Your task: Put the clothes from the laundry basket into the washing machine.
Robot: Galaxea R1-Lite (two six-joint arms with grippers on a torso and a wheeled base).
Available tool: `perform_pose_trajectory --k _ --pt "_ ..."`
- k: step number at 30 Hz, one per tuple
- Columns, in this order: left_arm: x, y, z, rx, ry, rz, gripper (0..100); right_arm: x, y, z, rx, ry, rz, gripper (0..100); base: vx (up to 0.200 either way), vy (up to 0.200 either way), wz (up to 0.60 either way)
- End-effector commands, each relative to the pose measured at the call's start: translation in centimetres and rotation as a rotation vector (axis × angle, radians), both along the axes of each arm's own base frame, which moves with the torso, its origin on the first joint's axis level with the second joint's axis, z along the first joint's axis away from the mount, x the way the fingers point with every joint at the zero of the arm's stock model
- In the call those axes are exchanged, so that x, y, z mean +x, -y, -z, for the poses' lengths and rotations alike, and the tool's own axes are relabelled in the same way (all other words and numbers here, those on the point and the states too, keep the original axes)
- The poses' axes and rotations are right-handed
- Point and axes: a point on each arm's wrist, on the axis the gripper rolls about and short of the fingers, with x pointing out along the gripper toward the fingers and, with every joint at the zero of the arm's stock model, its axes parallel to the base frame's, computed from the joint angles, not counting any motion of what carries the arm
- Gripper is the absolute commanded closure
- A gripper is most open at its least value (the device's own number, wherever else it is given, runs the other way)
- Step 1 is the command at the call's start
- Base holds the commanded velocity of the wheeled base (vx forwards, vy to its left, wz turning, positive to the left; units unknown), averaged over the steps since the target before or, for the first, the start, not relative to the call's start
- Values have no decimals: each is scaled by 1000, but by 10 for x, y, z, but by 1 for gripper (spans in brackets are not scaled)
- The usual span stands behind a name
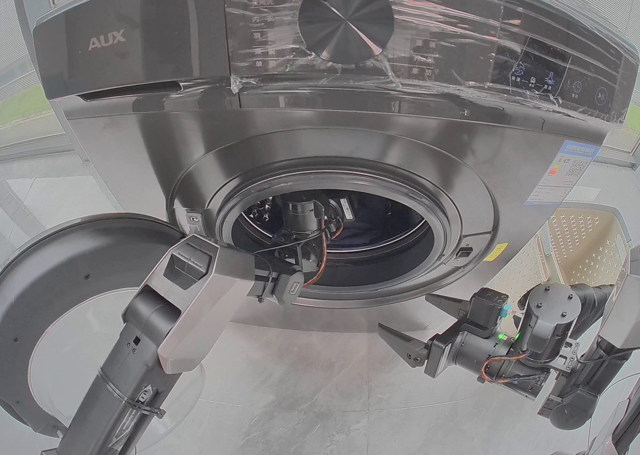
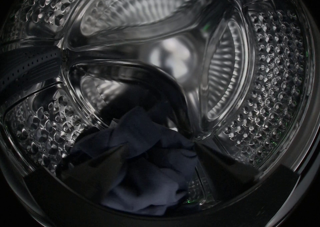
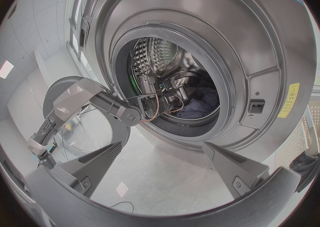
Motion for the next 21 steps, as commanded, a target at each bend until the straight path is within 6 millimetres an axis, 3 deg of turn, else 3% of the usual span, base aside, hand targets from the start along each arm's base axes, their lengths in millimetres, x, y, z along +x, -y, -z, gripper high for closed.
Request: perform_pose_trajectory --k 1,5,9,12,15,21 --pt "-7 6 -14 -9 21 15 0 0 0 0 -1 -2 0 0 0 0 0" --pt "-25 17 -9 39 -11 46 0 0 0 1 -3 -4 0 0 0 0 0" --pt "-63 32 0 152 -29 115 0 -1 1 1 -3 -4 0 0 0 0 0" --pt "-77 33 4 207 -40 136 0 -1 1 1 -4 -3 1 0 0 0 0" --pt "-102 27 10 270 -58 167 0 -1 2 -1 0 2 1 0 0 0 0" --pt "-141 23 0 278 -40 211 0 -1 2 -1 0 2 5 0 0 0 0"
